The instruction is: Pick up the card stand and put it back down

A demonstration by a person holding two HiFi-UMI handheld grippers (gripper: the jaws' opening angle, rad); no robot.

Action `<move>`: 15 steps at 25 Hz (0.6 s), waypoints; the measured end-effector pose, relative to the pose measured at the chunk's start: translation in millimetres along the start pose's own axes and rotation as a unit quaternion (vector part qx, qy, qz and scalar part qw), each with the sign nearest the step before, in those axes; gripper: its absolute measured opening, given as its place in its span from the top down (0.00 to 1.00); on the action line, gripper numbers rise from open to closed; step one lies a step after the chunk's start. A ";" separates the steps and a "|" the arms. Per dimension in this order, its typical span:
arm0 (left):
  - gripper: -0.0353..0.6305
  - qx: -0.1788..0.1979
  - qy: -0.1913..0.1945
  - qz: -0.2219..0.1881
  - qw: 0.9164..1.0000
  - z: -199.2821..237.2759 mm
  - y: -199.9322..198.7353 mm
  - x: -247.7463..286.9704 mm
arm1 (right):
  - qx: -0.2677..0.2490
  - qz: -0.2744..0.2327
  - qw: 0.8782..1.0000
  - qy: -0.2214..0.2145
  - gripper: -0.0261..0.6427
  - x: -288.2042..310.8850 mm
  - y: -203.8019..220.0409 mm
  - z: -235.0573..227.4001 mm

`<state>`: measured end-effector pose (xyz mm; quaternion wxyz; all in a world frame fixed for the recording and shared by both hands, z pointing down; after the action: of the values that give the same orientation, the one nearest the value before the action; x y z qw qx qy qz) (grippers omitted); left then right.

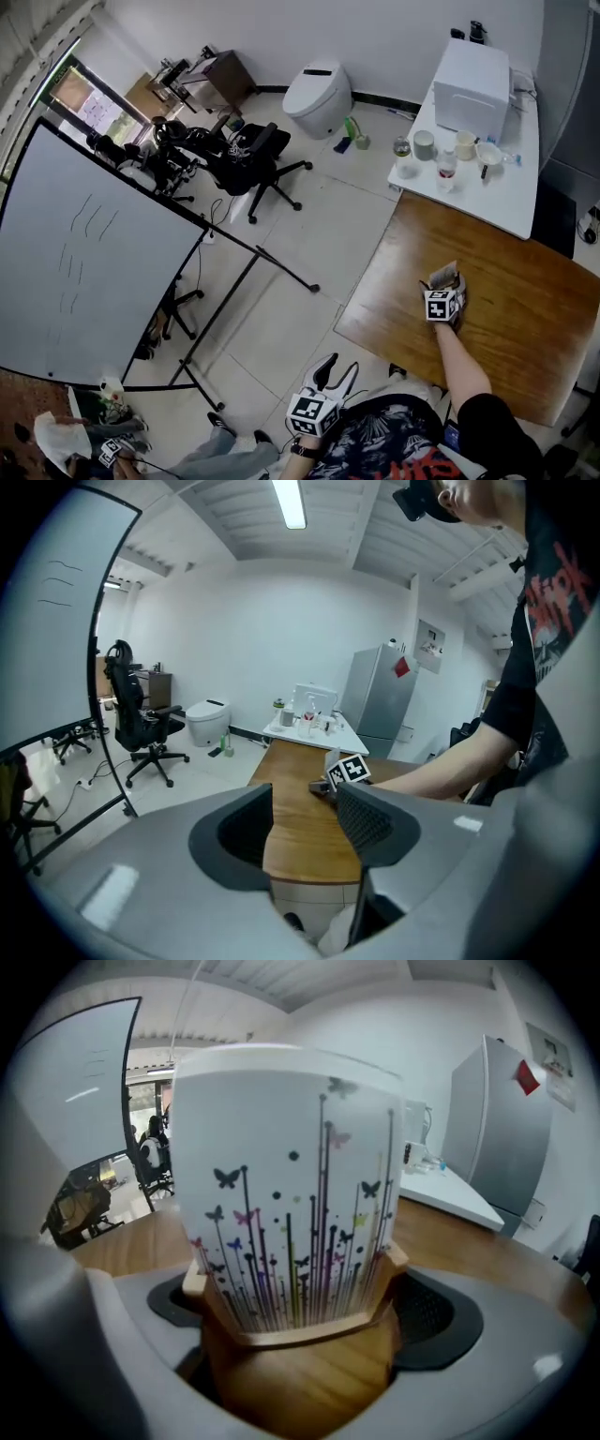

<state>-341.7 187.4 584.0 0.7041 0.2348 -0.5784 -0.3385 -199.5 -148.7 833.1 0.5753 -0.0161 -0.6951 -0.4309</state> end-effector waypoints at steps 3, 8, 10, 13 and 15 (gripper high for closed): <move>0.62 0.035 0.034 0.002 0.999 -18.4 -13.7 16.5 | 0.031 0.017 0.999 -0.041 0.09 -12.7 4.2 -1.9; 0.62 0.077 0.111 -0.002 0.991 -56.2 -39.7 55.1 | 0.137 -0.026 0.988 -0.068 0.10 -100.8 72.9 -16.9; 0.62 0.099 0.152 0.010 0.983 -79.5 -45.4 74.9 | 0.213 -0.058 0.972 -0.078 0.10 -162.6 111.5 -33.5; 0.62 0.139 0.209 0.035 0.967 -114.1 -49.3 104.5 | 0.257 -0.111 0.956 -0.086 0.25 -259.3 145.3 -58.3; 0.63 0.165 0.246 0.049 0.954 -140.4 -52.5 121.2 | 0.241 -0.132 0.959 -0.069 0.40 -307.6 157.7 -75.7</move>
<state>-203.5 53.5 594.5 0.7919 0.3952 -0.4453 -0.1355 45.6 49.3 671.9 0.4506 0.1855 -0.8121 -0.3209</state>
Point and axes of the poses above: the fingertips, and each gripper's own axes: x forward along the fingers, z to its left, y out of its underside, the point moved 5 cm from there along -x, backward along the fingers, and after that the axes turned 11 degrees about z, right-handed, at the moved point
